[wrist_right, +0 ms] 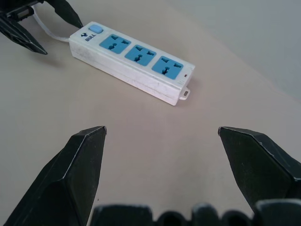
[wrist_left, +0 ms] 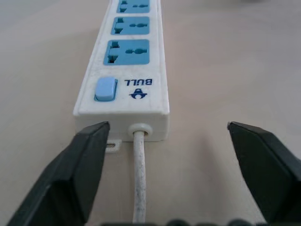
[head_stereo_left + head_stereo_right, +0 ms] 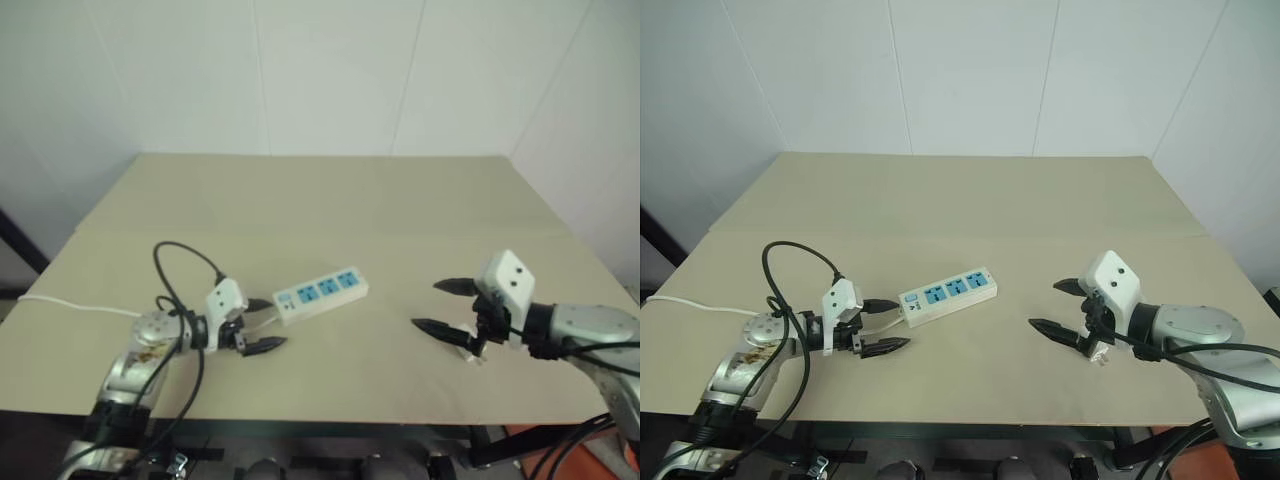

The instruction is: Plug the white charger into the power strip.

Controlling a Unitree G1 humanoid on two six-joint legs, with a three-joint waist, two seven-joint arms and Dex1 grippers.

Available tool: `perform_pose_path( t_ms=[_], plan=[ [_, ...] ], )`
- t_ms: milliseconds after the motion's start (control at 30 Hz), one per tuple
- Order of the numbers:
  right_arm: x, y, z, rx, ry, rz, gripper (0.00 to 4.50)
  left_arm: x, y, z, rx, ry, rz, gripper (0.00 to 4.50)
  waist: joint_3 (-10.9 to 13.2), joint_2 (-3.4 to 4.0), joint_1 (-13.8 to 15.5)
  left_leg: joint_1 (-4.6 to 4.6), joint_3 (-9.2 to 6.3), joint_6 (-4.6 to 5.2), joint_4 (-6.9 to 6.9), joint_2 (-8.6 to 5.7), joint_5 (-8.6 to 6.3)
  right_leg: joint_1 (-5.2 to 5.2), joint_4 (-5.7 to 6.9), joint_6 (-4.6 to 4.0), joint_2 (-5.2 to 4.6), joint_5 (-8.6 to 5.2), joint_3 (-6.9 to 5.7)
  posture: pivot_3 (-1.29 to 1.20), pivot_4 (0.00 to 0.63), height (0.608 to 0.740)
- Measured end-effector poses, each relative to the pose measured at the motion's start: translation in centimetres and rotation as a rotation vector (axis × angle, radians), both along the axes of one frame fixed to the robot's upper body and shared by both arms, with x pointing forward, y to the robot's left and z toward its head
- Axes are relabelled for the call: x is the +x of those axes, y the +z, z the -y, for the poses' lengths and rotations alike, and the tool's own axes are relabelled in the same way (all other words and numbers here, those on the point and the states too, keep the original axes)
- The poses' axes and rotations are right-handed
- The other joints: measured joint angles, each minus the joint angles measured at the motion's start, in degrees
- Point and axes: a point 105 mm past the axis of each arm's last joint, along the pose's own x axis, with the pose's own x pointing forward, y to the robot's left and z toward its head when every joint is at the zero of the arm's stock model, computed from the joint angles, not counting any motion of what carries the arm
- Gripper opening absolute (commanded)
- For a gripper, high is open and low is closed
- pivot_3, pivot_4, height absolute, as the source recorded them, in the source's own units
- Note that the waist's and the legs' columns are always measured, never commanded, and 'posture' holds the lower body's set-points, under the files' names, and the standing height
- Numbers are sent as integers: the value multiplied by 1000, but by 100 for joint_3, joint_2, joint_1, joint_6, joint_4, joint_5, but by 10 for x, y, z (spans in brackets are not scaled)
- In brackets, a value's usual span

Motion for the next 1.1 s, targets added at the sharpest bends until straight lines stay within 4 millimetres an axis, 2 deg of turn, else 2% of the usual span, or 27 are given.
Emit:
perform_pose_path(
  t_ms=[167,233,367,500,633,800,1100],
  plan=[
    [0,0,0,0,3,3,4500,-3,16,-7,-59,-13,68,4449,1,0,3,-1,0,0,0,2,0,0,-2,-1,0,0,0,0,150,740],
    [0,0,0,0,5,3,4500,-5,26,-10,-134,-26,94,4449,2,-2,6,-2,0,0,0,2,0,-1,-2,-1,0,0,-1,0,150,740],
    [0,1,-1,4,11,13,4500,5,35,-13,-260,-20,122,4449,2,-3,22,-1,0,0,0,0,0,1,-3,-1,0,1,-2,0,150,740],
    [0,4,-3,5,18,24,4500,20,26,-11,-359,3,138,4449,4,-6,26,-6,0,0,0,-1,0,0,-10,0,0,2,-2,0,150,740],
    [-2,6,-6,1,32,35,4500,33,7,-8,-409,10,134,4449,5,-9,22,-18,-1,0,0,-2,0,-6,-15,2,0,4,-3,0,150,740],
    [-7,5,-7,-3,35,39,4500,38,-8,-4,-373,-30,119,4449,10,-16,21,-20,-2,0,1,-3,0,-8,-16,4,0,6,-3,0,150,740],
    [-22,8,-9,-8,45,44,4500,43,-19,5,-298,-88,88,4449,14,-22,12,-23,-4,0,1,-3,0,-8,-21,7,0,7,-4,0,150,740]
  ],
)
